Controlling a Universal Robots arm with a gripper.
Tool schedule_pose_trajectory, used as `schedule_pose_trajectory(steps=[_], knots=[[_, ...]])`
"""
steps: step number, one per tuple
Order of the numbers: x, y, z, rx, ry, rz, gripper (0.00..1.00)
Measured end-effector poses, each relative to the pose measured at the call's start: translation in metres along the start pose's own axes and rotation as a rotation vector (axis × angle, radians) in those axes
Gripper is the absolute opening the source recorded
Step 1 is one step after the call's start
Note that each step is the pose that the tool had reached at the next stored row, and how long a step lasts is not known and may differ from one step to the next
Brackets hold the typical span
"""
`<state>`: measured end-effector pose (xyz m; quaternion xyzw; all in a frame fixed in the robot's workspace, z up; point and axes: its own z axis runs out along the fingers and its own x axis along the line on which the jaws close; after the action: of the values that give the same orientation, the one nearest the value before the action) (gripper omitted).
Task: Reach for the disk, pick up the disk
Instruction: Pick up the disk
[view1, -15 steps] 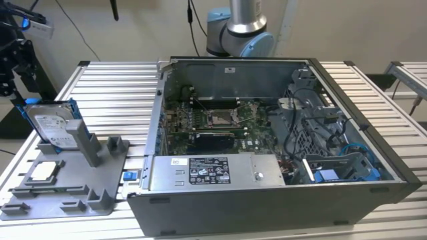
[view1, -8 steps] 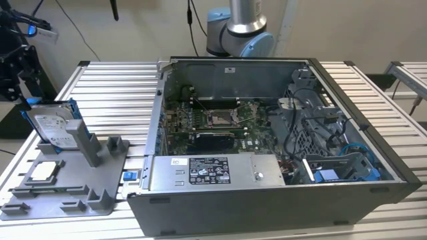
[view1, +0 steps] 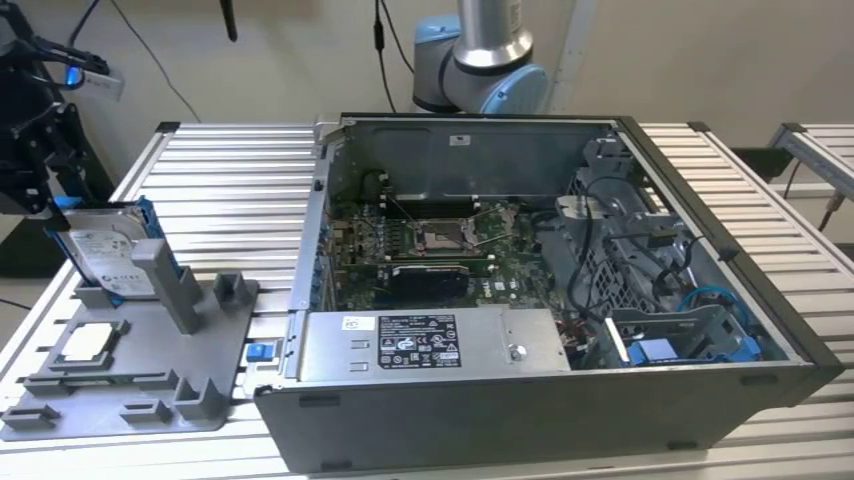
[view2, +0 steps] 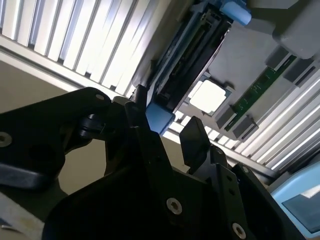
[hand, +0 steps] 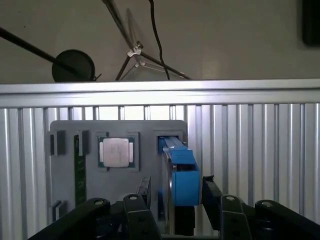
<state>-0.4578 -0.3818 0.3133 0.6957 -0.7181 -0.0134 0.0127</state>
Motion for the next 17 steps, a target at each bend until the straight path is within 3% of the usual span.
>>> schedule_pose_trajectory(steps=[8,17], knots=[[0.0,-0.0004,0.0125,-0.0001,0.0004,-0.01,1.0],[0.0,-0.0005,0.0148,0.0002,0.0003,-0.011,1.0]])
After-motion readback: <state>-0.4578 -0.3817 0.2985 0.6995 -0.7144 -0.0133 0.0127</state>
